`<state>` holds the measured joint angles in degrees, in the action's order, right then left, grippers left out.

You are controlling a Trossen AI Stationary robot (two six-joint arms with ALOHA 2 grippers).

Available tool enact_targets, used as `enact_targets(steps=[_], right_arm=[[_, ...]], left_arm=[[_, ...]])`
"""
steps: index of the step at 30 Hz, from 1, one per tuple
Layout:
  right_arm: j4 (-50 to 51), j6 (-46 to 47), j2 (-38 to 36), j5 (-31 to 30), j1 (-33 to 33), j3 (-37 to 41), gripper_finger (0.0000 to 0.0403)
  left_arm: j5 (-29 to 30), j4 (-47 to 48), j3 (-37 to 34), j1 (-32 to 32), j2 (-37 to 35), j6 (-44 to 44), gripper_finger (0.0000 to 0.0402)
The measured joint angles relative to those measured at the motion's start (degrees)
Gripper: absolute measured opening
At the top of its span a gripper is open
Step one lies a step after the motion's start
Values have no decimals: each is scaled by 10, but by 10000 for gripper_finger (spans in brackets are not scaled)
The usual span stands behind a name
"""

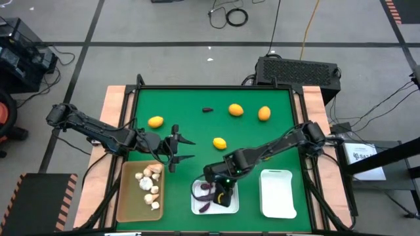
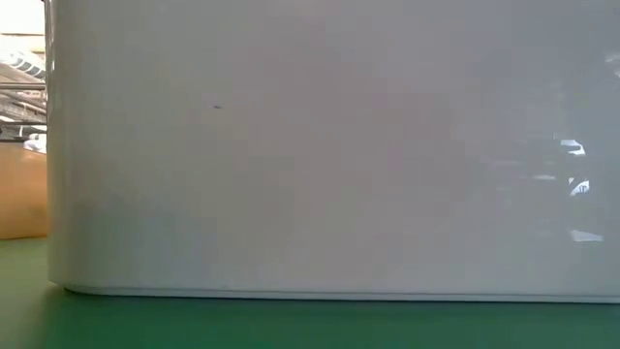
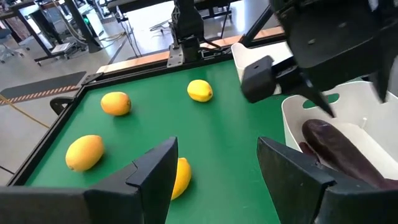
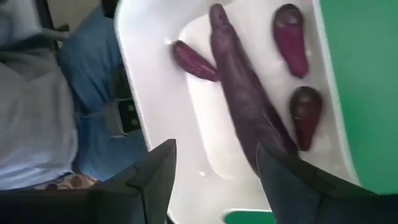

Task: Sort produce into baskets
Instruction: Put the eggplant into the left white bin

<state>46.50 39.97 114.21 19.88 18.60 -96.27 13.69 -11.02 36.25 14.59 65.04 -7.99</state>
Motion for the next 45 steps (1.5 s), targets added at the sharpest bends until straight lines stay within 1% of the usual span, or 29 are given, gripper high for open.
enact_targets(steps=[4, 8, 11, 14, 16, 18, 19, 20, 24, 29, 32, 37, 40, 45], right_arm=[[10, -51, 0, 1, -27, 0, 212], [10, -129, 0, -3, -71, 0, 212], [10, -196, -1, -17, -109, 0, 212], [10, -272, -1, -87, -149, 0, 212], [10, -323, -1, -157, -176, 0, 212], [4, -363, -1, -234, -204, 0, 212], [-3, -380, -1, -263, -218, 0, 212], [-11, -396, 1, -278, -234, 0, 212], [-49, -440, 18, -283, -297, 0, 212], [-81, -487, 65, -223, -362, 1, 212], [-92, -534, 91, -214, -387, 1, 212], [-129, -587, 122, -221, -408, 1, 212], [-146, -613, 124, -258, -409, 1, 212], [-162, -623, 123, -260, -412, 1, 212]], left_arm=[[0, 0, 0, 0, 0, 0, 228], [1, 12, 0, 0, 0, 0, 228], [34, 47, 0, 0, 0, 2, 228], [93, 90, 0, 0, 0, 22, 228], [125, 118, 0, 0, 0, 42, 228], [144, 142, 0, 0, 0, 59, 228], [151, 153, 0, 0, 0, 66, 228], [155, 161, 0, 0, 0, 74, 228], [158, 180, 0, 0, 0, 91, 228], [156, 182, 0, 0, 0, 99, 228], [155, 188, 0, 0, 0, 103, 228], [156, 195, 0, -1, 0, 101, 228], [156, 194, 0, -7, 0, 92, 228], [155, 193, 0, -21, 0, 92, 228]])
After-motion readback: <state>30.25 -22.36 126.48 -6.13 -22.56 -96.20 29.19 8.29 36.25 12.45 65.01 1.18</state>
